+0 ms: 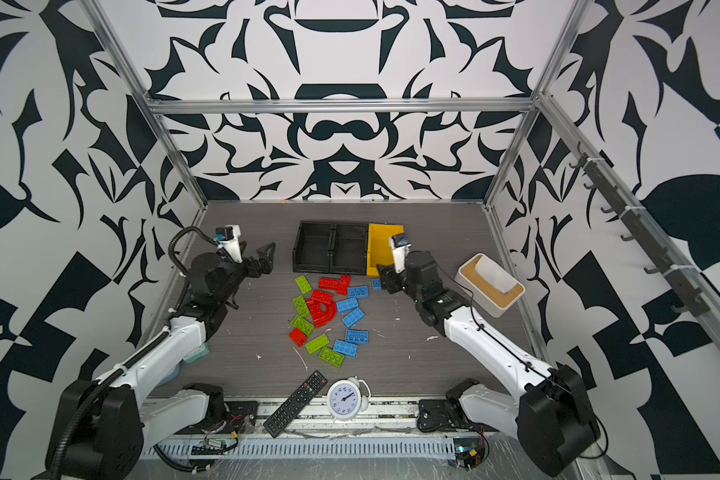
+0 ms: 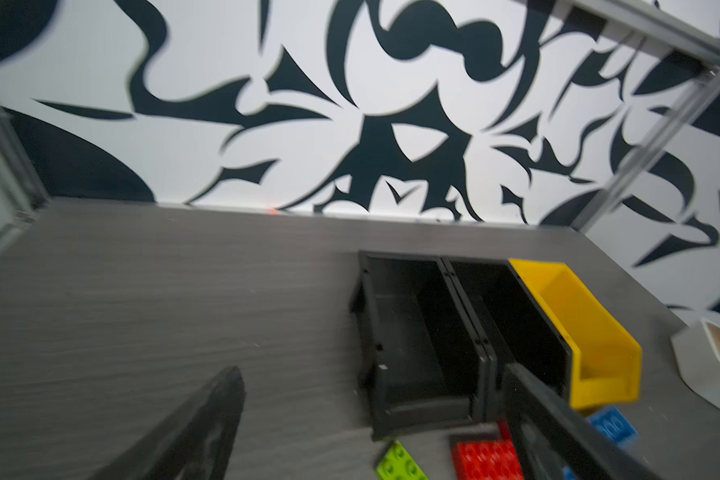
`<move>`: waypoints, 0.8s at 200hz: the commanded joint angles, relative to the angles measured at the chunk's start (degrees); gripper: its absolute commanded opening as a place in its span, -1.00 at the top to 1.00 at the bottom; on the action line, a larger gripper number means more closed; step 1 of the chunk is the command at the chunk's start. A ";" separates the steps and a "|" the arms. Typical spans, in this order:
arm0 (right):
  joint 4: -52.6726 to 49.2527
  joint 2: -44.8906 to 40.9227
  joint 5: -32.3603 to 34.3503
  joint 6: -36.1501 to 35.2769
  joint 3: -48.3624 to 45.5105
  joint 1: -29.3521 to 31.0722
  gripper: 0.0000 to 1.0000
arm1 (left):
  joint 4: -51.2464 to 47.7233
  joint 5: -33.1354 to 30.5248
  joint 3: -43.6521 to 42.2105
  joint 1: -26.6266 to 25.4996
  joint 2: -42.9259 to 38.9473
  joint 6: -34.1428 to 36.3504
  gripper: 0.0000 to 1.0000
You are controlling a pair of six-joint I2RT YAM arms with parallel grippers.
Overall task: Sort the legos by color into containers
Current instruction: 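Reach the right gripper over the brick pile toward a lime-green brick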
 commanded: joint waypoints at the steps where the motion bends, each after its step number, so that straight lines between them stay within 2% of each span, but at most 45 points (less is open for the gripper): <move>1: -15.35 4.33 -4.31 2.06 3.49 9.79 -0.29 | -2.75 -0.28 -4.08 -5.66 0.27 -1.15 -0.99; 15: -17.39 7.30 -5.70 2.70 5.88 14.71 -0.20 | -1.75 -2.91 -5.74 -6.35 -0.30 -2.08 -0.99; 28: -18.85 10.10 -6.23 2.34 8.08 18.36 -0.16 | -0.79 -9.32 -6.64 -6.07 -0.87 -4.77 -0.99; 47: -20.61 14.05 -4.54 0.85 10.99 22.70 -0.11 | -7.22 -11.90 -5.37 -5.43 -4.12 -5.87 -0.99; 60: -20.61 16.72 -4.84 0.18 12.74 24.76 -0.10 | -6.55 -13.65 -6.56 -5.47 -6.09 -5.66 -0.99; 115: -24.08 26.79 -4.86 -3.57 20.15 29.34 -0.04 | -8.32 -20.55 -8.96 -3.87 -11.06 -7.77 -0.99; 160: -25.75 30.37 -4.19 -4.61 21.80 30.70 -0.05 | -9.76 -19.04 -9.56 -0.73 -12.29 -11.25 -0.99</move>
